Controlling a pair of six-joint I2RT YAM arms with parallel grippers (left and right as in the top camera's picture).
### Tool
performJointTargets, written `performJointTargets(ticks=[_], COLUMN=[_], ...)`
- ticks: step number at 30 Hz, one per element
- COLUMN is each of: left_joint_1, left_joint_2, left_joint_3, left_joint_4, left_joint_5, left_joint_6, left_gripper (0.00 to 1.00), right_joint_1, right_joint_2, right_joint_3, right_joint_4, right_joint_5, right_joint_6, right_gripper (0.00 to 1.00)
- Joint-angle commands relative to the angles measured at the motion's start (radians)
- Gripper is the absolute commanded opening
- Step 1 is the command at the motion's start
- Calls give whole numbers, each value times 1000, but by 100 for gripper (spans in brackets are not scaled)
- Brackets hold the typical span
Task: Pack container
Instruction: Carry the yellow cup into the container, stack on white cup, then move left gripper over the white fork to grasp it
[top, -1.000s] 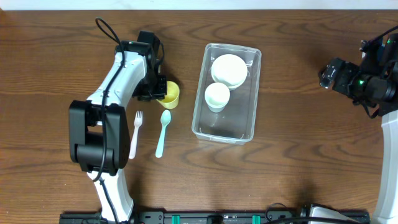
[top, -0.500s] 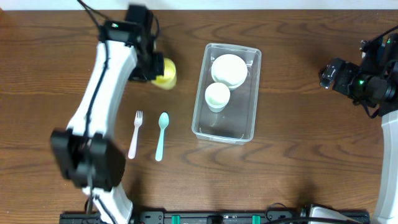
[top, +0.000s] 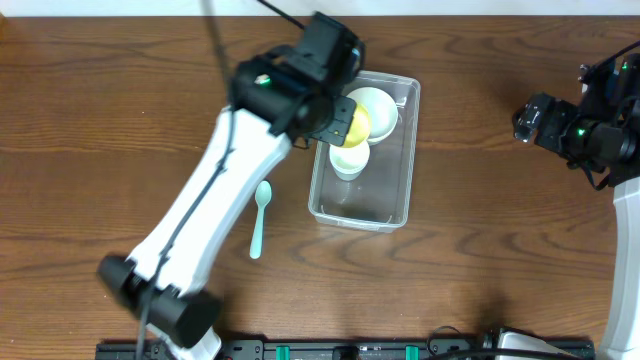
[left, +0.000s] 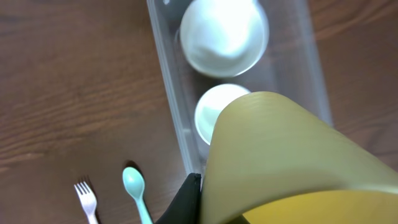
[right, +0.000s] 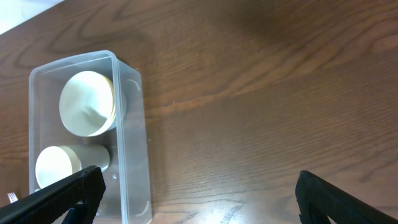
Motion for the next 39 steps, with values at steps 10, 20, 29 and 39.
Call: performJointTargets(ticks=[10, 20, 29, 39], left_joint_1=[7, 12, 121, 406], left_joint_2=[304, 253, -76, -182], left_joint_3=[-12, 1, 5, -121], left_joint_4=[-13, -21, -128, -316], left_joint_5=[-46, -10, -37, -64], left_joint_6=[5, 5, 5, 44], left_gripper=[7, 51, 63, 63], right_joint_1=[-10, -10, -10, -10], right_joint_2=[0, 0, 0, 0], right_joint_3=[4, 4, 4, 4], right_joint_4=[0, 0, 0, 0], right_joint_5=[-4, -4, -4, -4], right_joint_6=[-14, -14, -14, -14], right_gripper=[99, 99, 99, 99])
